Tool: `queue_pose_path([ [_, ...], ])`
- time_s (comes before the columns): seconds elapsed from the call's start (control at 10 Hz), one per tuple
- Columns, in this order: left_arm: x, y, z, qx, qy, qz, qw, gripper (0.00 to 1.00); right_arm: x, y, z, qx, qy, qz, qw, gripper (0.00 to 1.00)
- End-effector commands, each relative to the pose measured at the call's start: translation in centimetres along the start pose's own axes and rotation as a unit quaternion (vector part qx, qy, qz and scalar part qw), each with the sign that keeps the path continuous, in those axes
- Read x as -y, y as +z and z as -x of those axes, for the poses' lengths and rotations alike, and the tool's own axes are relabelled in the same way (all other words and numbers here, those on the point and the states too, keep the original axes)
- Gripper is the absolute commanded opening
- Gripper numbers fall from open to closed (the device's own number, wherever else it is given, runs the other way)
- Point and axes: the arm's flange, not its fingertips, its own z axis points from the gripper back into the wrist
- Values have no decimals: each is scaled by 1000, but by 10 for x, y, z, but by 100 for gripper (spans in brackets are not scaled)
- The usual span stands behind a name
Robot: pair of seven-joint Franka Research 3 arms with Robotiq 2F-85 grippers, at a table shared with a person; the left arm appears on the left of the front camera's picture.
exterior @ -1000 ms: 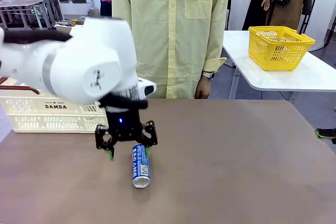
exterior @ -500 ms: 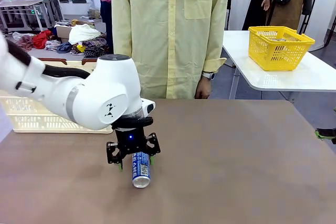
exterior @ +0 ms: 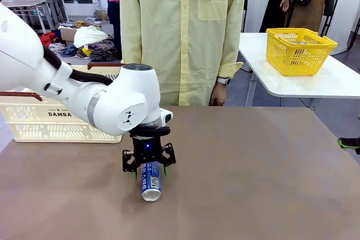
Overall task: Place the drinks into the Shopping basket.
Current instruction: Pick up one drink and place it into the Shopping basket.
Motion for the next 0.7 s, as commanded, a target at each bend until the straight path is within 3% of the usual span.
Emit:
queue_pose_path([
  [0.0, 5, 1, -1, 2, -6, -4, 1000, 100, -4, 1, 0, -3, -6, -2, 1000, 100],
  [0.2, 6, -2, -3, -6, -8, -12, 1000, 100, -4, 1, 0, -3, -6, -2, 1000, 100],
  [0.3, 6, -3, -3, -2, -10, -12, 1000, 87, -4, 1, 0, -3, -6, -2, 1000, 100],
  [0.4, 6, -1, -4, -5, -13, -17, 1000, 27, -4, 1, 0, -3, -6, -2, 1000, 100],
  [0.5, 6, -2, -5, -7, -14, -18, 1000, 0, -4, 1, 0, -3, -6, -2, 1000, 100],
  [0.6, 6, -1, -6, -7, -15, -18, 1000, 0, -4, 1, 0, -3, -6, -2, 1000, 100],
])
